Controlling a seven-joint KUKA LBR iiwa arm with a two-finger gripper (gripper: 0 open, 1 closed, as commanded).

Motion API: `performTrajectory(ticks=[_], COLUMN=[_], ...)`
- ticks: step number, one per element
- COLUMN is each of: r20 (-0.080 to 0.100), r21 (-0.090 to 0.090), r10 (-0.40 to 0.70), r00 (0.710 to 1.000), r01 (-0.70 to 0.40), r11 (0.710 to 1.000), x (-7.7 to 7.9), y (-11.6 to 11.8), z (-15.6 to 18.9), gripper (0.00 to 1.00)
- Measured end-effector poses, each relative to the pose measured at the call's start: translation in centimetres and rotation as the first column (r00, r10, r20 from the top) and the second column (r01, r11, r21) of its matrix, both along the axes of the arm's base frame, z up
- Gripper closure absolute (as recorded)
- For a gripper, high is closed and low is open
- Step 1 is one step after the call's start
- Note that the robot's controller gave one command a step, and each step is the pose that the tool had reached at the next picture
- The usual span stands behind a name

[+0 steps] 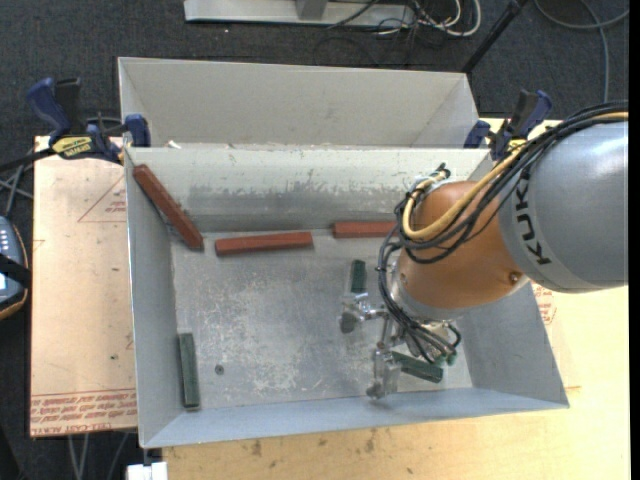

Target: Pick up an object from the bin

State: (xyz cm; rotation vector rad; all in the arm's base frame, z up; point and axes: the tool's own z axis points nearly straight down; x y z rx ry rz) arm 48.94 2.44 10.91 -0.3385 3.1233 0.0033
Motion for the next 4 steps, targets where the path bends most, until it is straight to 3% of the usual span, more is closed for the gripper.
performTrajectory(ticks=[1,2,3,4], r20=[0.004,0.012,0.014,0.001], r21=[-0.005,-0.002,0.004,-0.003], r10=[0.068,0.097,0.144,0.245], r00=[0.998,0.995,0.989,0.969], r01=[-0.068,-0.097,-0.144,-0.245], r11=[0.998,0.995,0.99,0.969], x=[-0.3,0.0,0.3,3.1], y=[-2.4,4.1,2.5,-1.0], z=[-1.8,-3.0,-3.2,-3.7], gripper=[0.0,0.0,0.0,0.0])
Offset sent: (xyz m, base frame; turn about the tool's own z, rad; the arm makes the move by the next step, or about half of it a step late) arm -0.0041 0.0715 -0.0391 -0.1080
